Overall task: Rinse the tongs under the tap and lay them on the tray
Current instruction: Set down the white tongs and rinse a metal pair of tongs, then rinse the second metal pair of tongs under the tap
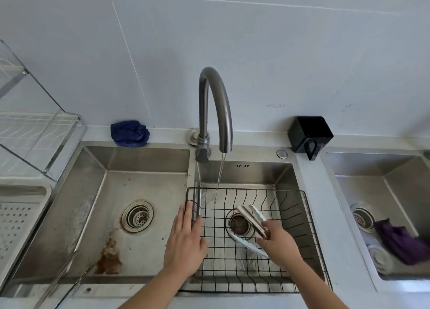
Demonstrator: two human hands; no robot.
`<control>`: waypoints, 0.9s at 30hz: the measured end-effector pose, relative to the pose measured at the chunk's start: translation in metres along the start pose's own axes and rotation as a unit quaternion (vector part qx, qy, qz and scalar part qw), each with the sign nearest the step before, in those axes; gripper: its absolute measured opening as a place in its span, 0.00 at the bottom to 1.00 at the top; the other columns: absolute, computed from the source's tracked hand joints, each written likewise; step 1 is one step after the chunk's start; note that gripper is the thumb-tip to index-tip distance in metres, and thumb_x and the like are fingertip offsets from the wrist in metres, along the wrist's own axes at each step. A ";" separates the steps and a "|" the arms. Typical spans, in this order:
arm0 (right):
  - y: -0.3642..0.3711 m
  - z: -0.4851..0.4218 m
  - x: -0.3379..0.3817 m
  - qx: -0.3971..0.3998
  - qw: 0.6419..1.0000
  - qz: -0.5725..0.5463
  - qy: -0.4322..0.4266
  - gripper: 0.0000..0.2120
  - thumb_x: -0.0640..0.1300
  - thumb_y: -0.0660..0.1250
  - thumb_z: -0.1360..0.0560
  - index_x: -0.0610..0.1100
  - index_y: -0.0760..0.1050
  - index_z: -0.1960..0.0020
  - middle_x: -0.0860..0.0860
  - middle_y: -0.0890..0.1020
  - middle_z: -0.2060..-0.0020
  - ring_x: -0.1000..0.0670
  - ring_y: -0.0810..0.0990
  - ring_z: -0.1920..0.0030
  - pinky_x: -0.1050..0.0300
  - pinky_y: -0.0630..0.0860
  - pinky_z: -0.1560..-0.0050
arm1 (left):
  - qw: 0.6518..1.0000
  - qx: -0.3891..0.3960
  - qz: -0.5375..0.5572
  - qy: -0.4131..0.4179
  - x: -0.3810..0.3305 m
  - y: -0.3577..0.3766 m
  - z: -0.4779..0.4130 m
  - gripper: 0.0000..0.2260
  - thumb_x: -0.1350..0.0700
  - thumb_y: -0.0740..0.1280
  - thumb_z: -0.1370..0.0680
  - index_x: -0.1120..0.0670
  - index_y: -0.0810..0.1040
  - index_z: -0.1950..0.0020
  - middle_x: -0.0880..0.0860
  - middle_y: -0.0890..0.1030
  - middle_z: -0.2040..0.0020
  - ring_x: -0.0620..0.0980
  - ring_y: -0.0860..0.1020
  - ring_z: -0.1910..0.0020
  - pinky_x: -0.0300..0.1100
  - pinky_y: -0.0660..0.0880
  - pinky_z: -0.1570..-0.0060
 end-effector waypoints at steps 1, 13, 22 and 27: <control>0.001 0.000 -0.001 -0.019 0.999 0.035 -0.007 0.25 0.48 0.71 0.24 0.49 0.71 0.28 0.51 0.82 0.42 0.50 0.82 0.51 0.59 0.75 0.58 | 1.000 -0.005 -0.004 0.003 0.000 0.001 0.000 0.28 0.49 0.68 0.24 0.54 0.72 0.26 0.61 0.54 0.18 0.62 0.54 0.19 0.56 0.62 0.24; 0.020 0.032 0.016 -0.135 0.971 0.162 -0.116 0.18 0.47 0.72 0.24 0.45 0.80 0.35 0.49 0.80 0.37 0.43 0.76 0.36 0.49 0.75 0.35 | 1.000 -0.002 -0.020 0.008 0.003 0.005 -0.002 0.25 0.50 0.69 0.26 0.54 0.75 0.29 0.63 0.55 0.18 0.64 0.57 0.20 0.62 0.63 0.25; 0.075 0.041 0.054 -0.095 0.965 0.159 -0.183 0.21 0.58 0.63 0.20 0.48 0.75 0.31 0.49 0.76 0.33 0.42 0.73 0.33 0.46 0.72 0.33 | 1.000 0.024 -0.002 0.003 0.003 0.003 -0.003 0.27 0.48 0.61 0.21 0.52 0.65 0.22 0.59 0.44 0.16 0.61 0.48 0.18 0.59 0.54 0.21; 0.077 0.039 0.052 -0.080 0.963 0.186 -0.176 0.25 0.60 0.56 0.18 0.50 0.68 0.26 0.50 0.74 0.30 0.44 0.68 0.28 0.47 0.67 0.28 | 1.000 0.004 0.013 -0.003 0.009 -0.007 0.007 0.27 0.45 0.56 0.18 0.49 0.60 0.20 0.55 0.47 0.16 0.59 0.48 0.18 0.58 0.55 0.21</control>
Point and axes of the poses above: each hand's wrist, its own z-axis away from the middle knuckle, its own y-axis out of the palm, x = y × z, the point moved 7 cm from there along -z, towards the middle knuckle
